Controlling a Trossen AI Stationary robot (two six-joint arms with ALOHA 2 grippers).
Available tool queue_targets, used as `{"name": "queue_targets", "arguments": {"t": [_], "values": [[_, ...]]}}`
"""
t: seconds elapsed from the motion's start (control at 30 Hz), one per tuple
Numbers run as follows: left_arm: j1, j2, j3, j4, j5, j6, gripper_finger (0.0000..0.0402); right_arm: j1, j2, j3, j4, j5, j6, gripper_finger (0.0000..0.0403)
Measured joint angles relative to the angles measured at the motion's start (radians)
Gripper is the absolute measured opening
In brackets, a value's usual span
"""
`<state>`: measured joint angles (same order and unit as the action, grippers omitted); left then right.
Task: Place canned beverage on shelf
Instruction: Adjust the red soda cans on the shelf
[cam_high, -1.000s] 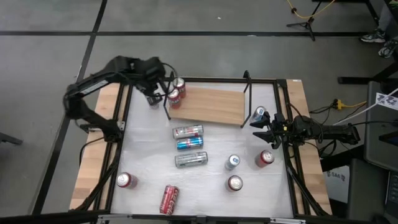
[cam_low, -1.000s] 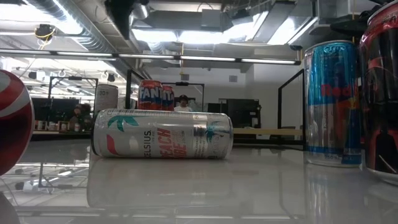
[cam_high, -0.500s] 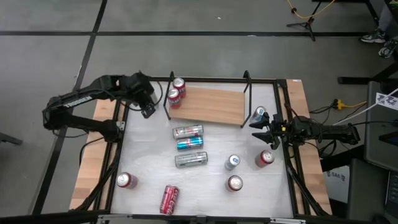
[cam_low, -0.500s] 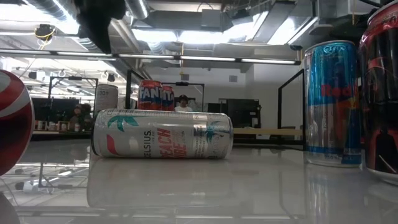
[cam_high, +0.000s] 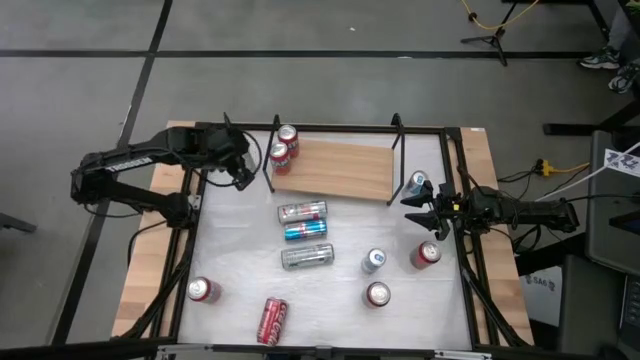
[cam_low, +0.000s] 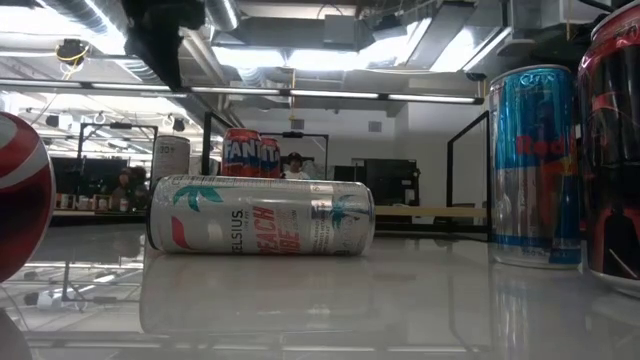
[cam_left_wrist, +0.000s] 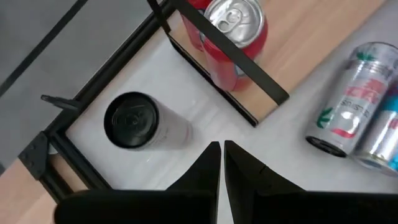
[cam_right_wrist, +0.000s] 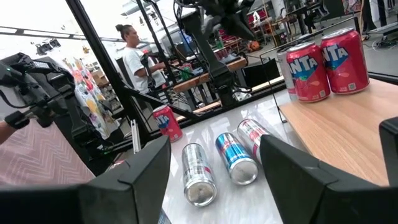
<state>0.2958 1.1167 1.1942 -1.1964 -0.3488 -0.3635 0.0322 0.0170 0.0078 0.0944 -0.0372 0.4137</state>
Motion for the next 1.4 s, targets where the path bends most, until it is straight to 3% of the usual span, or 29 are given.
{"name": "queue_targets", "arguments": {"t": [0.3, 0.67, 1.07, 1.4], "values": [[0.125, 0.143, 0.000, 0.110, 0.031, 0.142, 0.0011, 0.000, 0.000, 0.000, 0.000, 0.000, 0.000, 0.0239], [0.270, 0.264, 0.000, 0.201, 0.165, 0.218, 0.0011, 0.000, 0.000, 0.000, 0.000, 0.000, 0.000, 0.0239], [0.311, 0.328, 0.000, 0.270, 0.266, 0.217, 0.0011, 0.000, 0.000, 0.000, 0.000, 0.000, 0.000, 0.0239], [0.316, 0.348, 0.000, 0.319, 0.279, 0.217, 0.0011, 0.000, 0.000, 0.000, 0.000, 0.000, 0.000, 0.0239]]}}
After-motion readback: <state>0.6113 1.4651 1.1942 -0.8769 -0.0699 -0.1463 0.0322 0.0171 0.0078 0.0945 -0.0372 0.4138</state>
